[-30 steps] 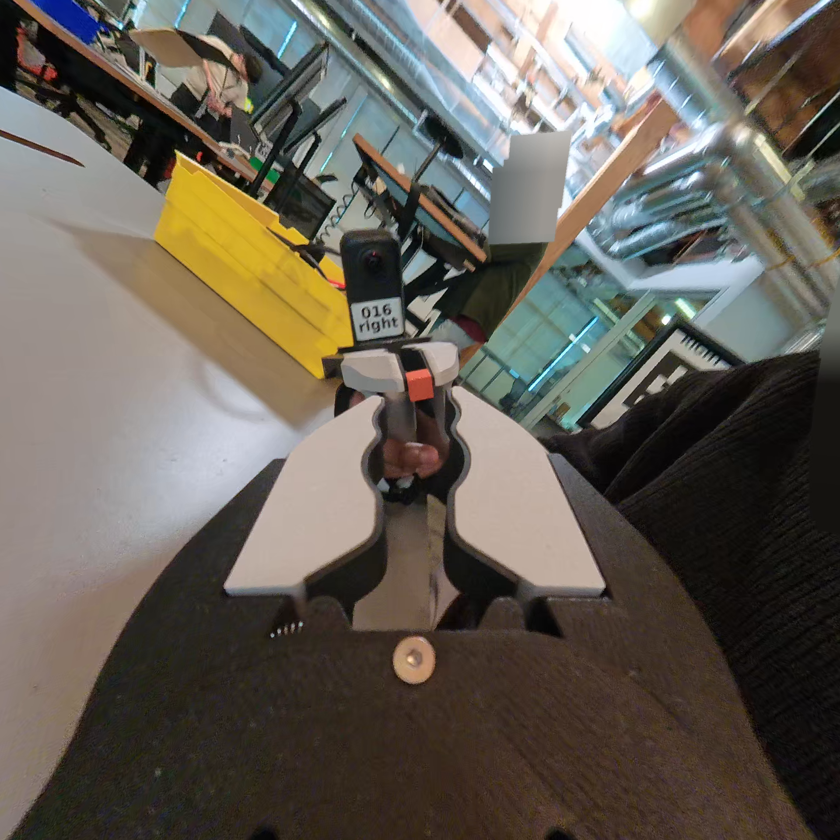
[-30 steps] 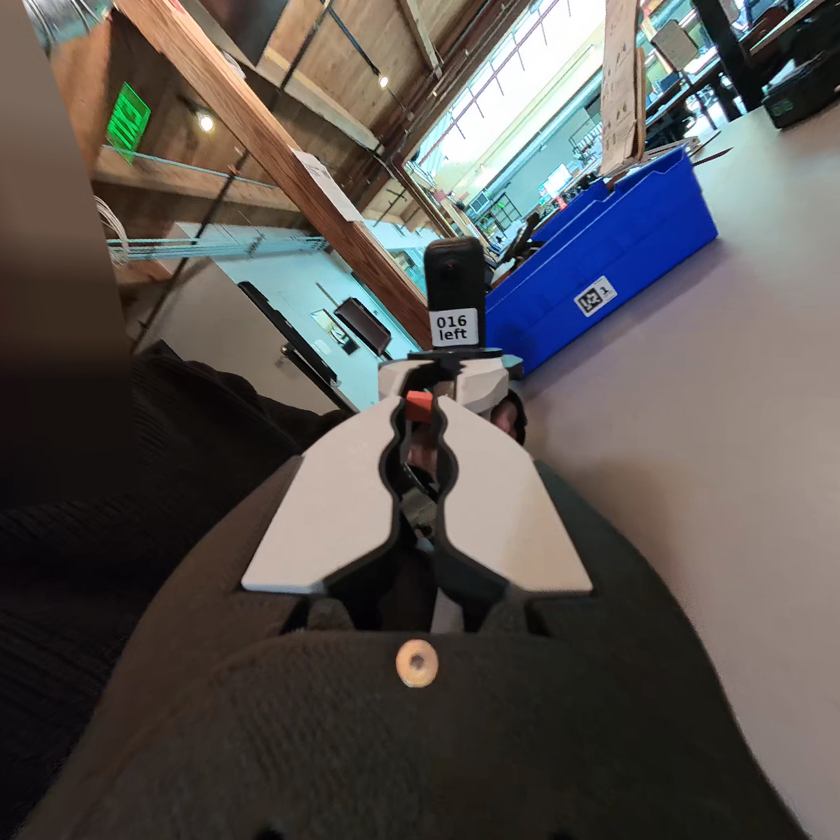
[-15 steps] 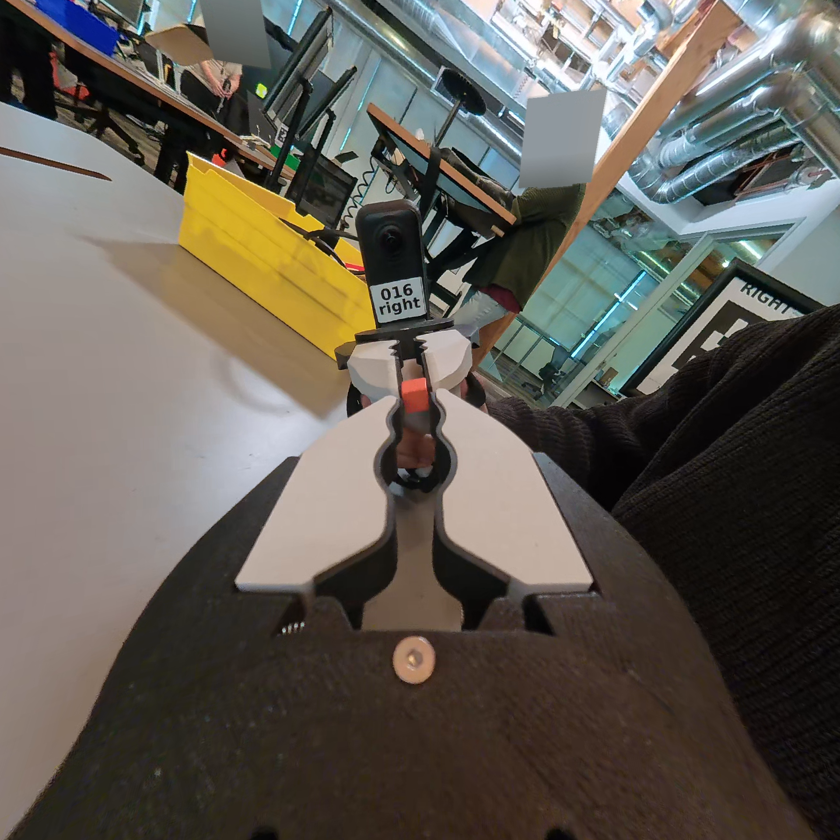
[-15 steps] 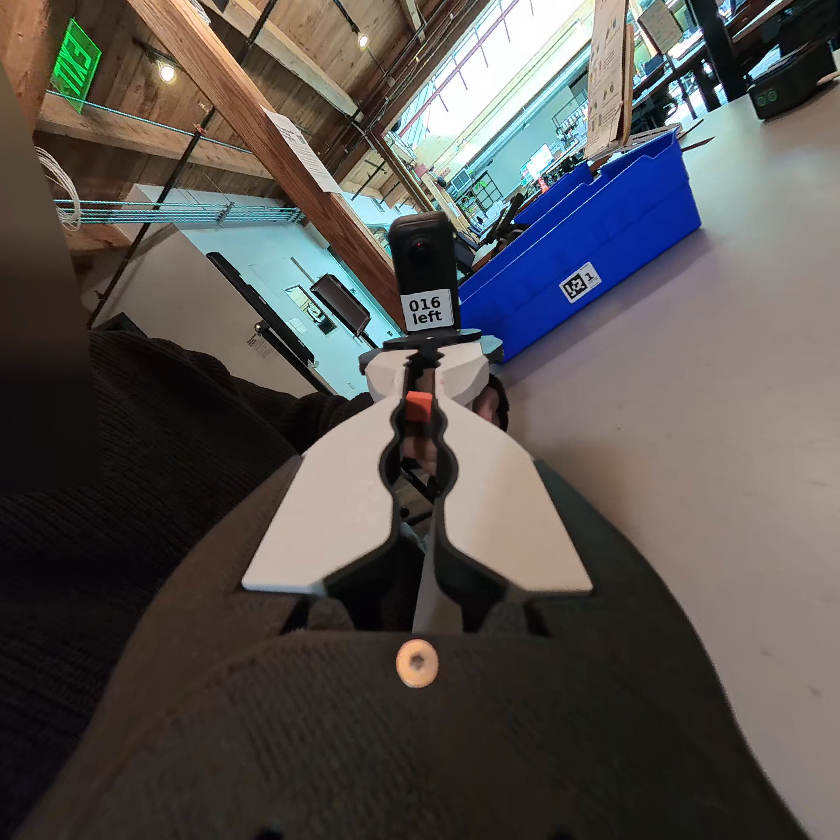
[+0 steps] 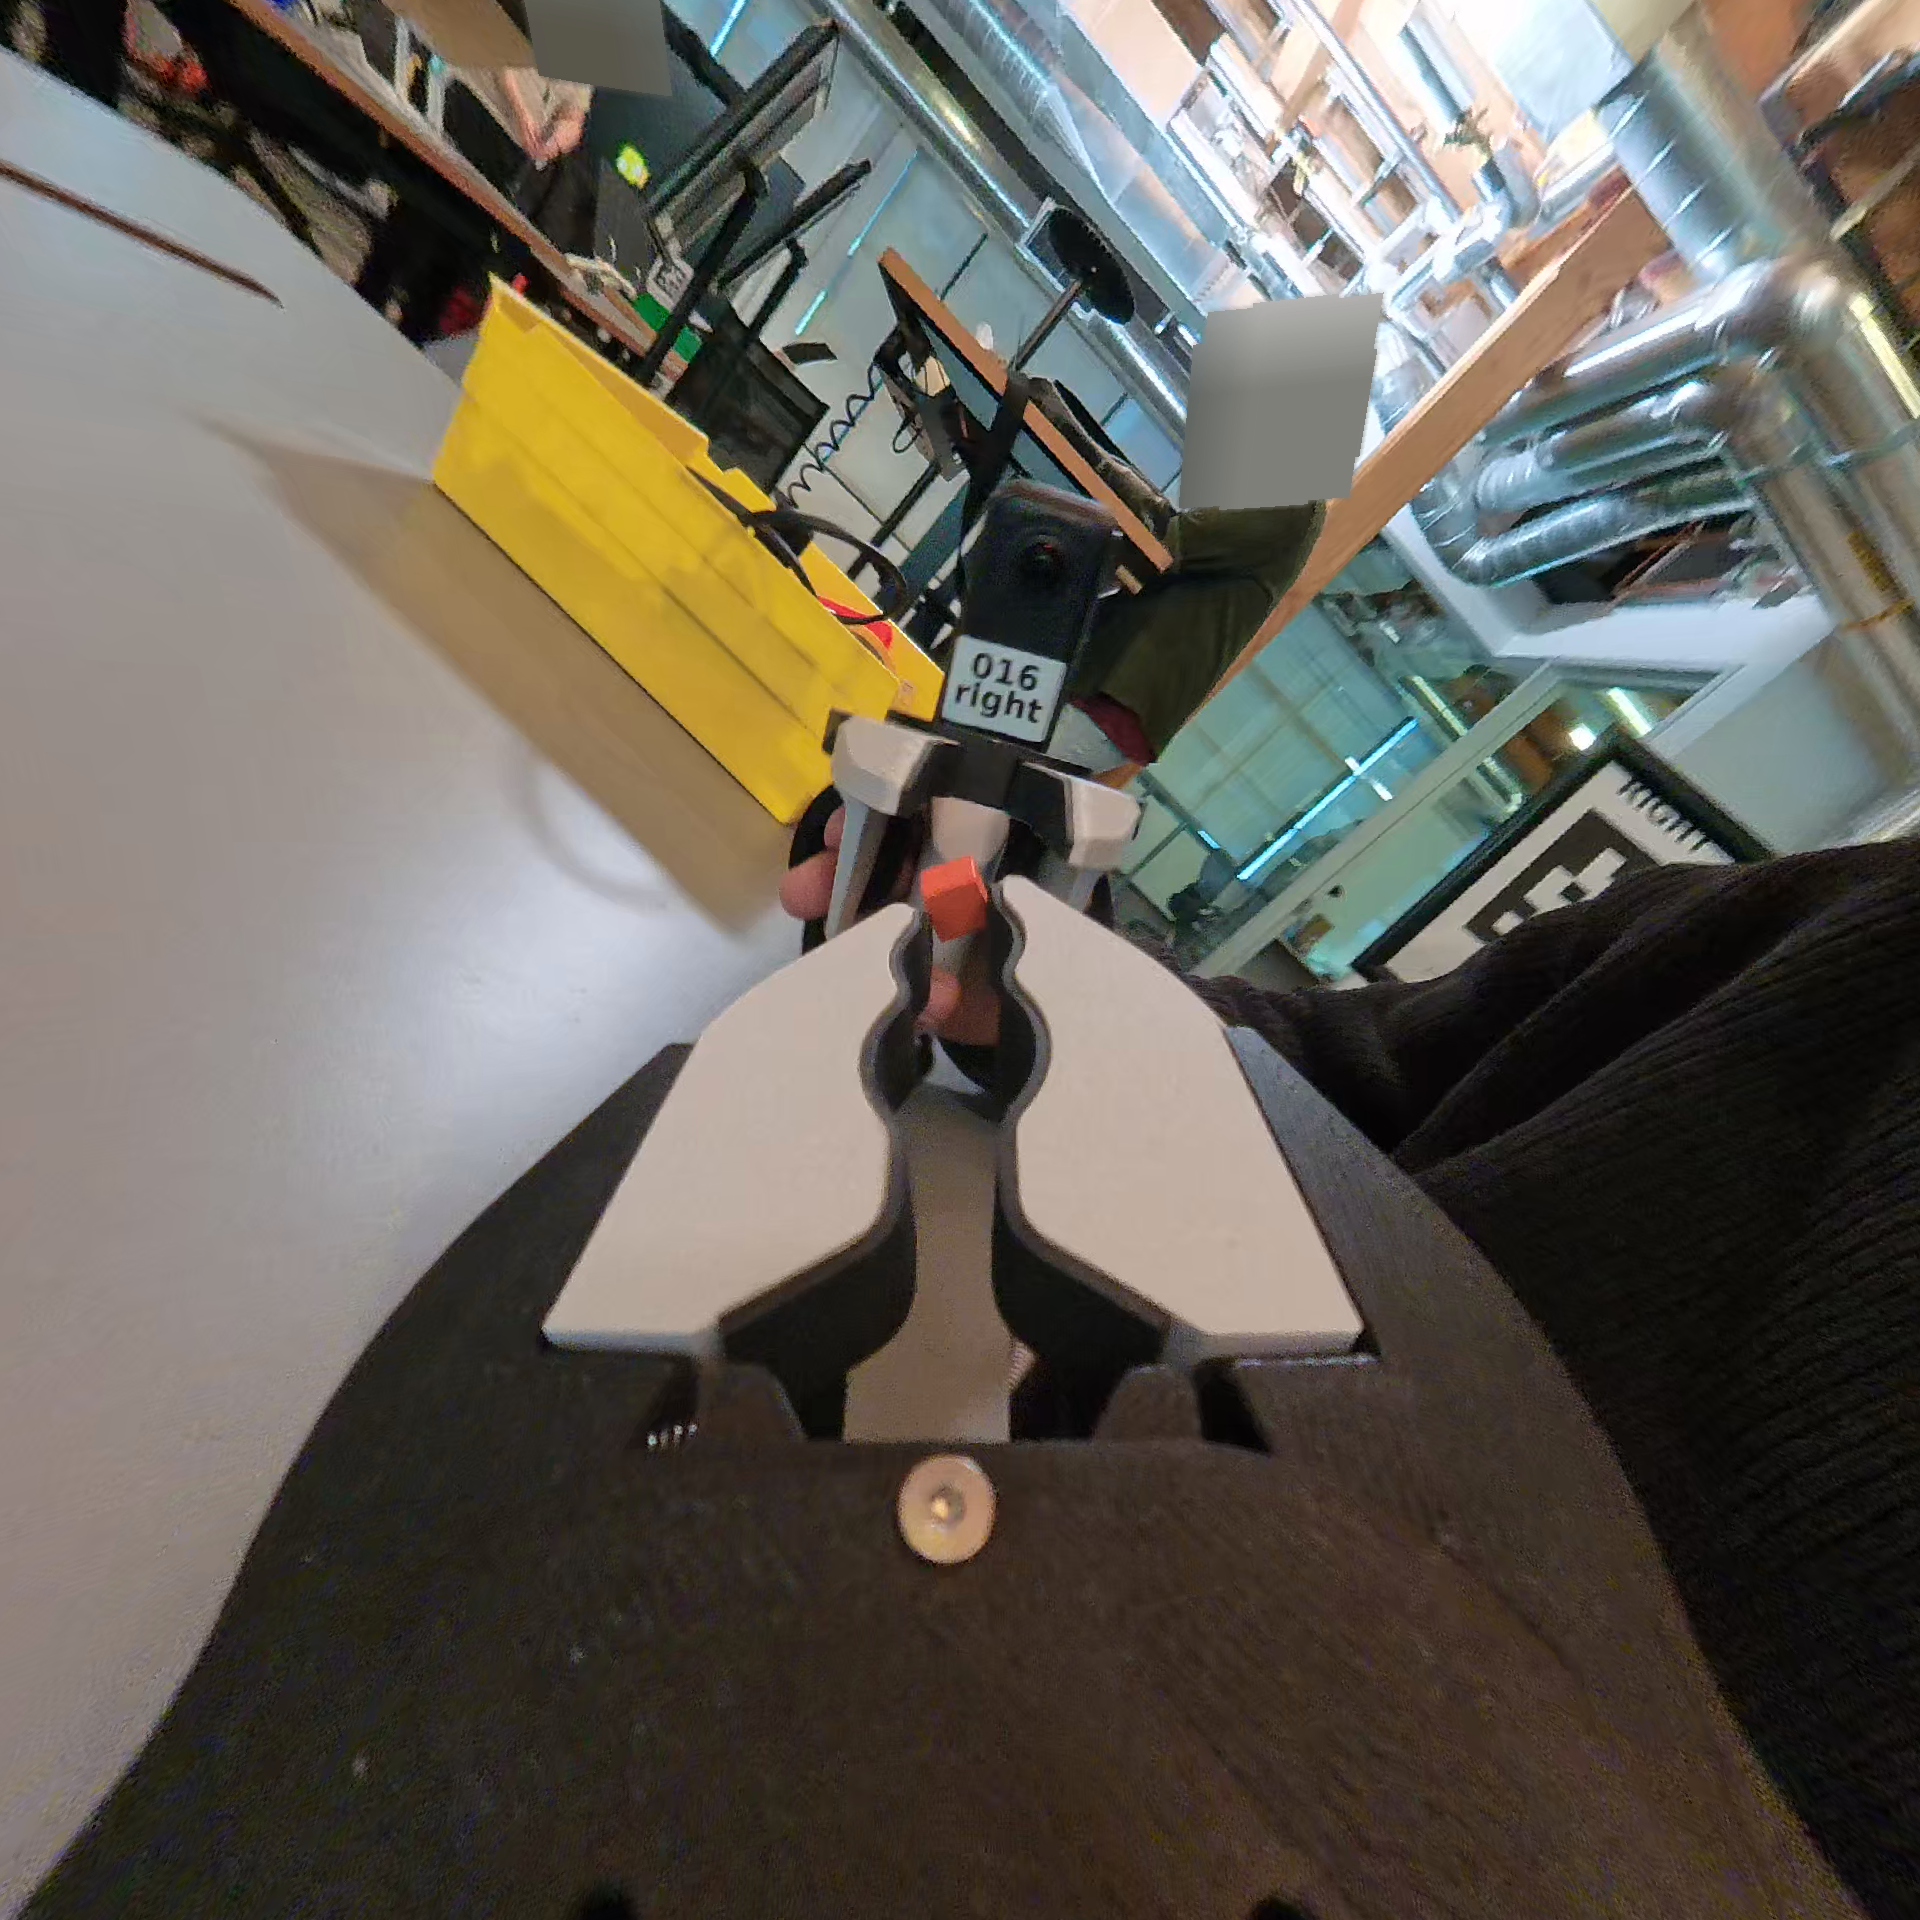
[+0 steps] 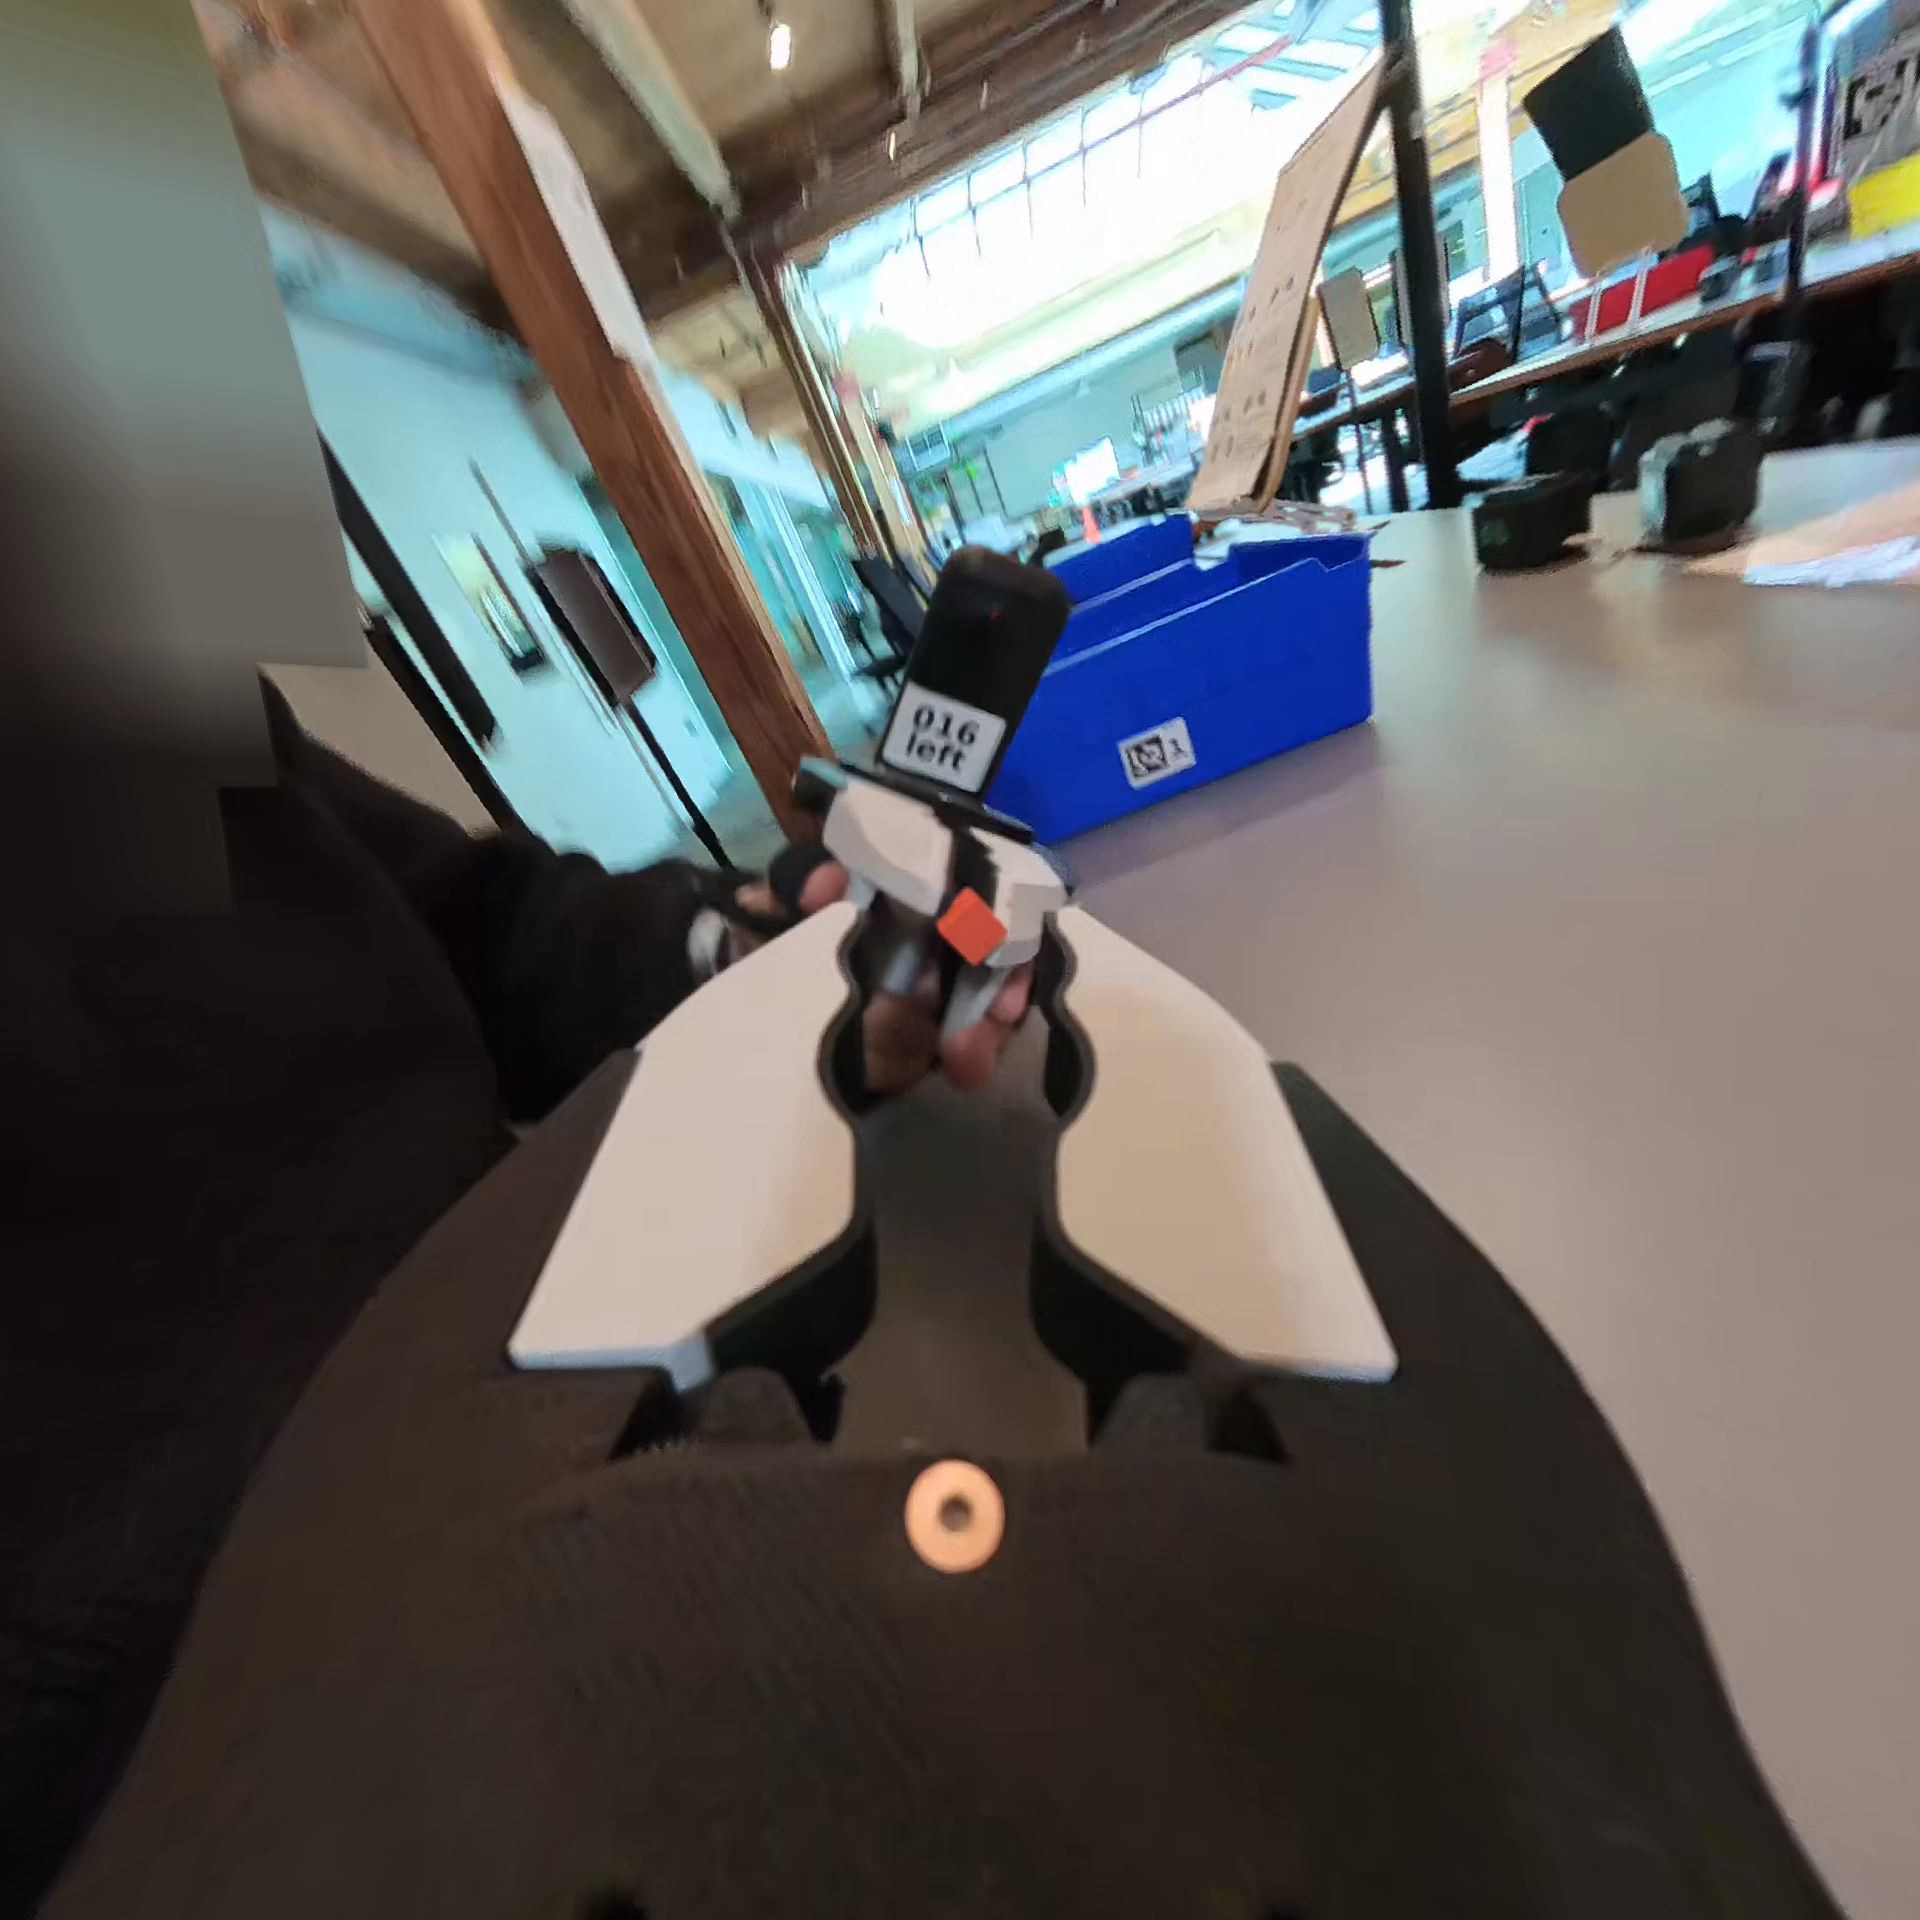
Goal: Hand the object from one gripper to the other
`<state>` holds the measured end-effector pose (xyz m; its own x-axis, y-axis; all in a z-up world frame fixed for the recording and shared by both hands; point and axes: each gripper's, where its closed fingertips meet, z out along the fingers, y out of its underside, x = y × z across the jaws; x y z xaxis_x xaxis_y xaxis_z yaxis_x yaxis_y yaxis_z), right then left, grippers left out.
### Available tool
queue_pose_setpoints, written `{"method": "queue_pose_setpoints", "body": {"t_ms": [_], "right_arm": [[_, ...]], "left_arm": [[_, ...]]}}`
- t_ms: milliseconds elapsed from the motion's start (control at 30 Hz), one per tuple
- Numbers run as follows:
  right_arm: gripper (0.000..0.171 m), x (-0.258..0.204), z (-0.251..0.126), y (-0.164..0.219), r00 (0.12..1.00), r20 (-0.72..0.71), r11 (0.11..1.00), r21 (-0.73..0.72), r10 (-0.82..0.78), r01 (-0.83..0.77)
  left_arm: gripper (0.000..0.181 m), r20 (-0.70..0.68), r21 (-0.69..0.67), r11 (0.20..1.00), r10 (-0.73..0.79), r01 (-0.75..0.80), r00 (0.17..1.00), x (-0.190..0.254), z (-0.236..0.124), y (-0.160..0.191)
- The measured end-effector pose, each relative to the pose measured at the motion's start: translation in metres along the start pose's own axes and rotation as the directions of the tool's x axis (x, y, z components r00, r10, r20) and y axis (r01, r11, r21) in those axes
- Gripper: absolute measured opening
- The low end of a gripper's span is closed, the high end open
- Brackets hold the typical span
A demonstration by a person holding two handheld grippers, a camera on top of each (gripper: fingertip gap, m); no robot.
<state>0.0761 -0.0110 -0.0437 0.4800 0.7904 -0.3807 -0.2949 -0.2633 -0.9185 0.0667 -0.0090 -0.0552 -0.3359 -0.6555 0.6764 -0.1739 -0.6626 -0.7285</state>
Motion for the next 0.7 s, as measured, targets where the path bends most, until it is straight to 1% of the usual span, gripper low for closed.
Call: {"method": "queue_pose_setpoints", "body": {"t_ms": [67,133,200,233,300,467,700], "right_arm": [[0.027,-0.002,0.002,0.009,0.972,-0.018,0.970,-0.080,-0.233,0.231],[0.022,-0.004,0.005,0.015,0.890,-0.044,0.885,-0.136,-0.454,0.445],[0.020,-0.005,0.008,0.019,0.821,-0.059,0.816,-0.178,-0.567,0.551],[0.020,-0.005,0.009,0.021,0.808,-0.056,0.801,-0.193,-0.586,0.567],[0.022,-0.004,0.010,0.024,0.810,-0.053,0.800,-0.209,-0.584,0.563],[0.019,-0.005,0.007,0.019,0.827,-0.054,0.820,-0.179,-0.560,0.544],[0.017,-0.011,0.010,0.026,0.819,-0.010,0.805,-0.189,-0.574,0.562]], "left_arm": [[0.012,-0.019,-0.014,0.997,-0.075,0.074,0.997,-0.003,-0.001,0.003],[0.012,-0.034,-0.036,0.990,-0.136,0.135,0.990,-0.005,-0.001,0.007],[0.012,-0.044,-0.046,0.986,-0.165,0.163,0.985,-0.006,-0.001,0.009],[0.012,-0.051,-0.051,0.984,-0.174,0.172,0.983,-0.005,-0.001,0.009],[0.012,-0.068,-0.062,0.982,-0.182,0.178,0.981,-0.003,0.000,0.011],[0.012,-0.081,-0.090,0.982,-0.175,0.168,0.981,0.000,0.001,0.014],[0.012,-0.122,-0.124,0.973,-0.208,0.193,0.971,0.007,0.004,0.020]]}}
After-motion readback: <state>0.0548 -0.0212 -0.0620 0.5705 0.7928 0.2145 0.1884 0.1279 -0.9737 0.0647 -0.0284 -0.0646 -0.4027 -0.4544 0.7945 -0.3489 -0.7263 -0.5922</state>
